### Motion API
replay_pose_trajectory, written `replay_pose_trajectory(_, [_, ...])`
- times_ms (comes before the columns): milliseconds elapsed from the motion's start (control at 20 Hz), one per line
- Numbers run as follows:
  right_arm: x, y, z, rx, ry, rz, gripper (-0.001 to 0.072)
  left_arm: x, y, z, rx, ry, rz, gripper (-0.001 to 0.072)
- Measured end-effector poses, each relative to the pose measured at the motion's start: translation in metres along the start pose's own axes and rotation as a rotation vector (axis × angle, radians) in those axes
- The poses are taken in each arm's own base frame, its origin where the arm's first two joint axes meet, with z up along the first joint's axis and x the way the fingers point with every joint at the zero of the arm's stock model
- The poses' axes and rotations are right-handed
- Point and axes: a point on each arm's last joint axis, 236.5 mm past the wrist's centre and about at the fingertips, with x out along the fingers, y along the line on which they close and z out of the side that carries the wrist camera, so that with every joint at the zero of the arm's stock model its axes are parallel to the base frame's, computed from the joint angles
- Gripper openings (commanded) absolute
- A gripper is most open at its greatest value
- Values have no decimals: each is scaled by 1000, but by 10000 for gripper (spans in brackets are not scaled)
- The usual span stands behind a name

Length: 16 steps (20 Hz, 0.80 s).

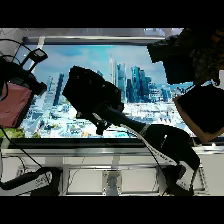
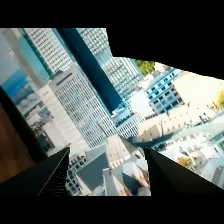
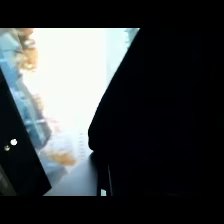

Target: Fold the clothes and pants, and hang the long-sleeved shirts on hangers.

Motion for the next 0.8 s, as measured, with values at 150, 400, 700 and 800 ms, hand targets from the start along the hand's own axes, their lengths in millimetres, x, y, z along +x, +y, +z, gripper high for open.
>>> replay_pose_trajectory(150, [-20,-9,-24,81,36,49,15,35,-40,-11,113,31,-140,572])
replay_pose_trajectory(400, [-75,-30,-57,222,1,128,15,89,-94,-17,327,71,-290,572])
replay_pose_trajectory(700, [-110,-46,-107,328,33,213,15,119,-103,-9,433,69,-269,589])
replay_pose_trajectory(800, [-115,-52,-120,359,42,229,15,125,-108,-12,448,80,-284,588])
